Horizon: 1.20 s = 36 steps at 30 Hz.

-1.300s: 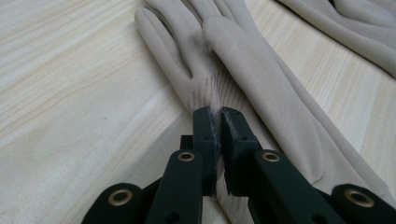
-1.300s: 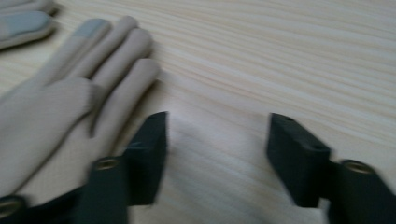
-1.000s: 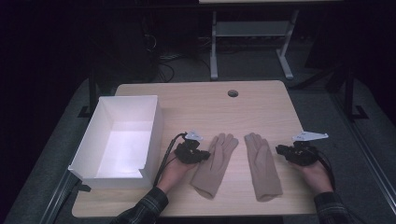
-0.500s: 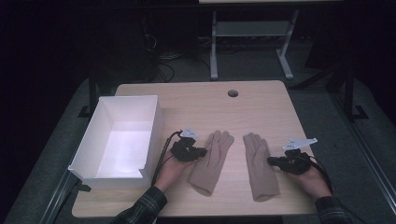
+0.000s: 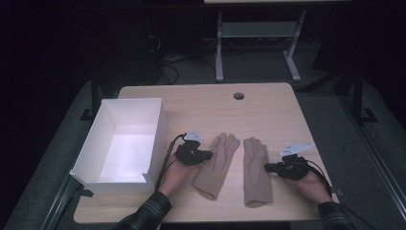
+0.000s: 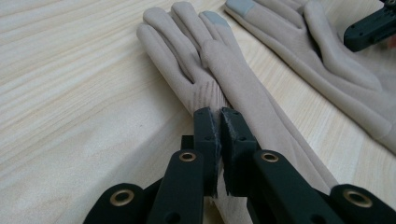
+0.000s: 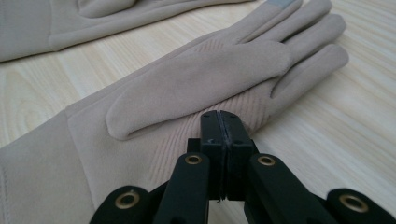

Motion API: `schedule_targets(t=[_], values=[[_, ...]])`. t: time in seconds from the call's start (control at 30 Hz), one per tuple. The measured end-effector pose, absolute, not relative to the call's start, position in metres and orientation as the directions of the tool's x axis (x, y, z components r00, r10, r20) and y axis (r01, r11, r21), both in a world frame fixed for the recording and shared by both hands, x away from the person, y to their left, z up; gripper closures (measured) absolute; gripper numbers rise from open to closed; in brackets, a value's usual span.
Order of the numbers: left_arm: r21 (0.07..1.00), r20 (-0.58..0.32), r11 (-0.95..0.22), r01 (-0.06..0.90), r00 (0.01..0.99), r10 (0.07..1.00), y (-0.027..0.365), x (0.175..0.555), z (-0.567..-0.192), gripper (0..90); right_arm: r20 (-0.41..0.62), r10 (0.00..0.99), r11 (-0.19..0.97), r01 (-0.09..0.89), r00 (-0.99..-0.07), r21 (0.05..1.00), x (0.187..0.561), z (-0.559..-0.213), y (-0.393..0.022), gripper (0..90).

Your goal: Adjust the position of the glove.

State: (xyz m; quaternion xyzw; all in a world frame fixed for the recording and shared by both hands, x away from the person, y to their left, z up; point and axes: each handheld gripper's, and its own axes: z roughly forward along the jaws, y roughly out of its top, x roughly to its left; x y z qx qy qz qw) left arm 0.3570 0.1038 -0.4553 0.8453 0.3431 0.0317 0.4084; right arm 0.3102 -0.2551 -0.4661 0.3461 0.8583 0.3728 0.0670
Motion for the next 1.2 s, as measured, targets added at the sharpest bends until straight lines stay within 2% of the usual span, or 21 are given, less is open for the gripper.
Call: schedule_targets(t=[0.7,1.2], values=[[0.751,-0.277,-0.375,0.544,0.775,0.568,0.097,0.353,-0.442,85.3,0.182,0.562,0.515,0.514,-0.806,0.686,0.309,-0.467,-0.226,88.9],[0.778,-0.311,-0.362,0.513,0.816,0.486,0.078,0.349,-0.423,85.3,0.193,0.535,0.521,0.501,-0.822,0.691,0.311,-0.468,-0.204,89.4]])
